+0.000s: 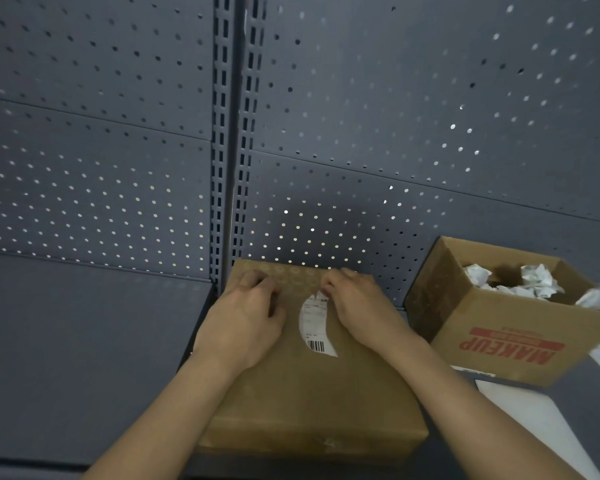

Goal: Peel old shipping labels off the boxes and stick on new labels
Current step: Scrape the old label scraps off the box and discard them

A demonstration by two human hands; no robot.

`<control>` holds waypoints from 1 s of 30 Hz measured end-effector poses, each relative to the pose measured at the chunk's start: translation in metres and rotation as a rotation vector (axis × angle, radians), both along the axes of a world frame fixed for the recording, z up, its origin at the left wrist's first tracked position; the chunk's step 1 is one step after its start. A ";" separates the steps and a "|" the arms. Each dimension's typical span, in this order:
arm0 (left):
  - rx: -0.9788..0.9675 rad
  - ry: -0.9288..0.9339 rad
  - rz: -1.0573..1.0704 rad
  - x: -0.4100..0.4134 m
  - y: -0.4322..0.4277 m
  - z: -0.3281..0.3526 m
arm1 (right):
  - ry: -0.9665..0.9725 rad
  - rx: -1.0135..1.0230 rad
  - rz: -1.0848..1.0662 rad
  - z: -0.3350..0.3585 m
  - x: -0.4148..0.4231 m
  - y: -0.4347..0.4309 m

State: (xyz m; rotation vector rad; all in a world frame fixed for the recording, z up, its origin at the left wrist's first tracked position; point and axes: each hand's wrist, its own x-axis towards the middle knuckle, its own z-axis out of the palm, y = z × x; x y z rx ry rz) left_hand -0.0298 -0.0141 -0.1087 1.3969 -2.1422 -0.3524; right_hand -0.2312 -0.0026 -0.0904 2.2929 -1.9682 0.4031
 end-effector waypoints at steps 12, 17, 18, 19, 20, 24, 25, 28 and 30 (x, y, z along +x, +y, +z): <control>0.020 -0.012 0.006 0.000 0.001 0.000 | 0.129 0.050 -0.006 -0.003 0.006 -0.001; 0.019 -0.009 0.008 0.000 0.000 -0.001 | 0.122 0.052 -0.005 -0.003 0.005 -0.004; 0.022 -0.010 0.008 0.000 0.000 -0.001 | 0.110 0.050 -0.004 -0.003 0.005 -0.003; 0.026 -0.010 0.006 0.000 0.000 0.000 | 0.094 0.043 -0.002 -0.004 0.004 -0.003; 0.029 -0.010 0.004 0.000 0.000 0.000 | 0.084 0.030 -0.005 -0.005 0.004 -0.002; 0.031 -0.011 0.006 0.000 0.000 0.000 | 0.058 -0.039 -0.017 -0.005 0.002 -0.002; 0.032 -0.013 0.006 0.000 0.000 0.000 | 0.070 -0.041 -0.015 -0.006 0.002 -0.003; 0.031 -0.017 0.005 0.000 0.000 0.000 | 0.130 -0.008 -0.009 -0.004 0.005 -0.003; 0.031 -0.021 0.005 -0.001 0.000 0.000 | 0.141 0.018 0.003 -0.002 0.007 -0.002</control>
